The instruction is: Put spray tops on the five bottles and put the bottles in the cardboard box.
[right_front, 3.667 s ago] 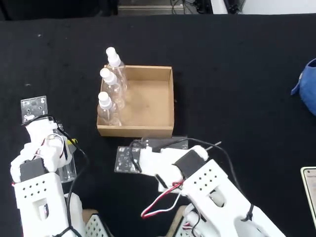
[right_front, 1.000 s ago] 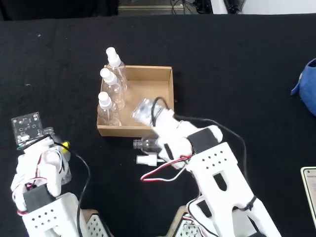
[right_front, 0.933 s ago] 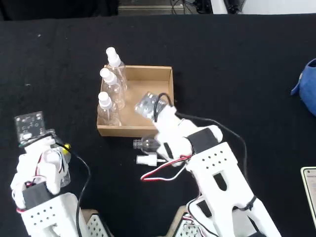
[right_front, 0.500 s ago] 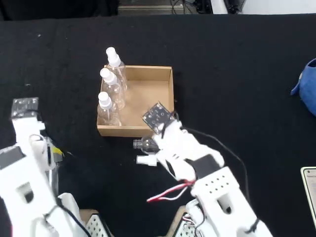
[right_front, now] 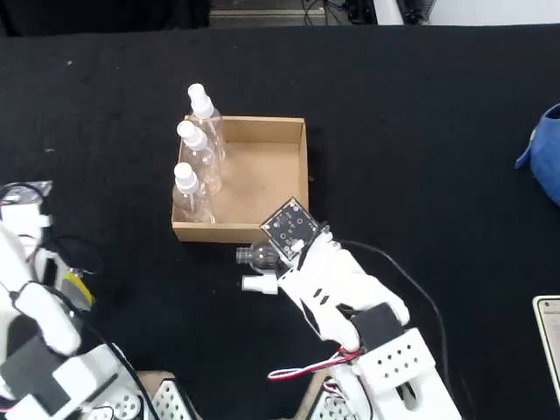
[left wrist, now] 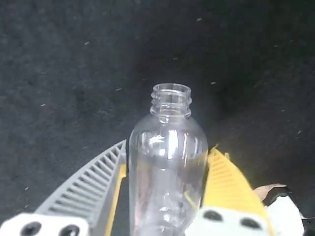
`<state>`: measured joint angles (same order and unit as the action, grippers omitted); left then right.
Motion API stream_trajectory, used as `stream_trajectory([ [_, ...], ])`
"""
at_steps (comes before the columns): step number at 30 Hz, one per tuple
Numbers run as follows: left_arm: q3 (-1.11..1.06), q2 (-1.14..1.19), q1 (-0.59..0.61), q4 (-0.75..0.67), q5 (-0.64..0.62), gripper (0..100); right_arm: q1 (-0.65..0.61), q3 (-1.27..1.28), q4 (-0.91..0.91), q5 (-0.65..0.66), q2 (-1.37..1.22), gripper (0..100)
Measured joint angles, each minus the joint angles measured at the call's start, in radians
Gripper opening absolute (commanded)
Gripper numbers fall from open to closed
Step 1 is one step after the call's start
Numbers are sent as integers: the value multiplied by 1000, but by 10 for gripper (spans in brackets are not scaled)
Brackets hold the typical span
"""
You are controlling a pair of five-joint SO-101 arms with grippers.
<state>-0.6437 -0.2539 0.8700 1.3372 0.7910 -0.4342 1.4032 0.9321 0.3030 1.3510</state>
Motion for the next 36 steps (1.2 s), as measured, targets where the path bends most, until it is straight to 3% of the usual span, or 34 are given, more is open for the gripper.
stream_trajectory([
  [6,77,21,81,17,26,252,0,0,0,0,12,11],
  [12,135,21,129,178,212,248,0,0,0,0,12,11],
  [17,138,21,190,218,253,207,0,0,0,0,12,11],
  [25,-117,-158,304,80,359,210,0,0,0,0,12,11],
  [29,-305,-353,304,-23,365,275,0,0,0,0,12,11],
  [36,-574,-586,304,-210,368,277,0,0,0,0,12,11],
])
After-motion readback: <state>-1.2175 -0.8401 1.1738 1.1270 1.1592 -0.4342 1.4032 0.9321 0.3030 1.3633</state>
